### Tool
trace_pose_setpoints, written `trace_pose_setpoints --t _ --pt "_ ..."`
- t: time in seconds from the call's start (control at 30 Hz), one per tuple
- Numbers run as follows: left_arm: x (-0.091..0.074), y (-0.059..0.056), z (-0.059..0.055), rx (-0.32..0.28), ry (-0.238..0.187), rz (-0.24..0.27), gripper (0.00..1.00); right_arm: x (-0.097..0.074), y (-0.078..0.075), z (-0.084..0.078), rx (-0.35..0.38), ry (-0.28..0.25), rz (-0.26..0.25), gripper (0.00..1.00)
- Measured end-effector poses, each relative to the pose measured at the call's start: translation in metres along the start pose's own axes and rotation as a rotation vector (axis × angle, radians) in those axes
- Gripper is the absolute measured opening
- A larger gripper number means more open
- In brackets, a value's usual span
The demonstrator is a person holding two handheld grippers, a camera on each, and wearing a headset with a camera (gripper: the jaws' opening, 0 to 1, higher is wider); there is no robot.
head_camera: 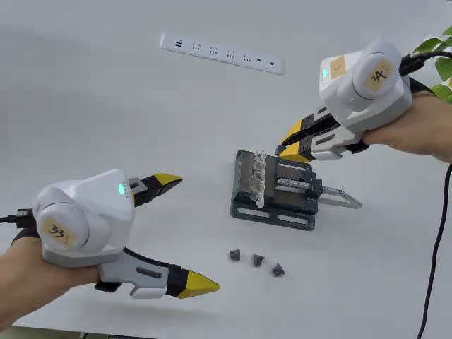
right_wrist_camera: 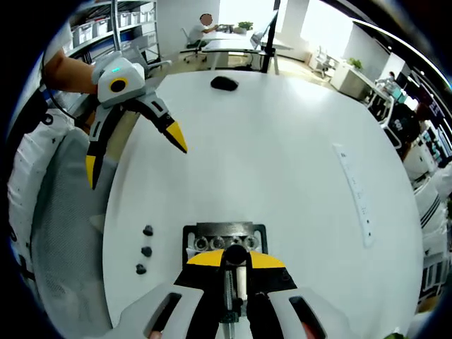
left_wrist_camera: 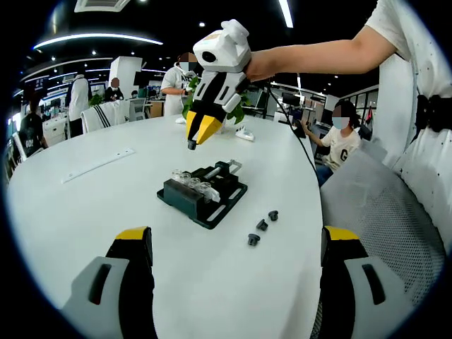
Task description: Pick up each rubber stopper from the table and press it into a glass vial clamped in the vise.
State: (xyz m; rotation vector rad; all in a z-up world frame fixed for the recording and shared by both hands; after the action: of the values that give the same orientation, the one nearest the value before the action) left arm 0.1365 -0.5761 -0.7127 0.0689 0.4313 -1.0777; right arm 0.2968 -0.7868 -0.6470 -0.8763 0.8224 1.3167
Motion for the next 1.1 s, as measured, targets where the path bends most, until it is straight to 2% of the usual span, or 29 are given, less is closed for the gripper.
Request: trace_pose_setpoints --t 0.5,0.77,1.1 --pt "0.005 0.007 -0.005 -0.01 -0.008 0.0 0.99 0.032 -0.022 0.003 -0.015 0.045 0.04 0.06" --pt "0.008 0.01 -0.006 -0.014 -0.008 0.001 0.99 0.036 -0.022 0.001 -0.013 0.067 0.059 0.06" --pt "0.01 0.009 -0.007 -0.017 -0.009 -0.004 0.99 0.039 -0.023 0.0 -0.006 0.066 0.064 0.06"
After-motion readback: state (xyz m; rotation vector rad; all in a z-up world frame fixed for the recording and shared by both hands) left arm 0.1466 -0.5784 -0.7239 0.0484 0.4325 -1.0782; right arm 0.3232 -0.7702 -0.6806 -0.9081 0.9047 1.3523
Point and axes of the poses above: the centre of the closed fingertips' face, and the gripper's own axes: x roughly forward along the fingers, y roughly to its left, z roughly out of its top, the point moved 10 cm from there along -x, roughly backward along the fingers
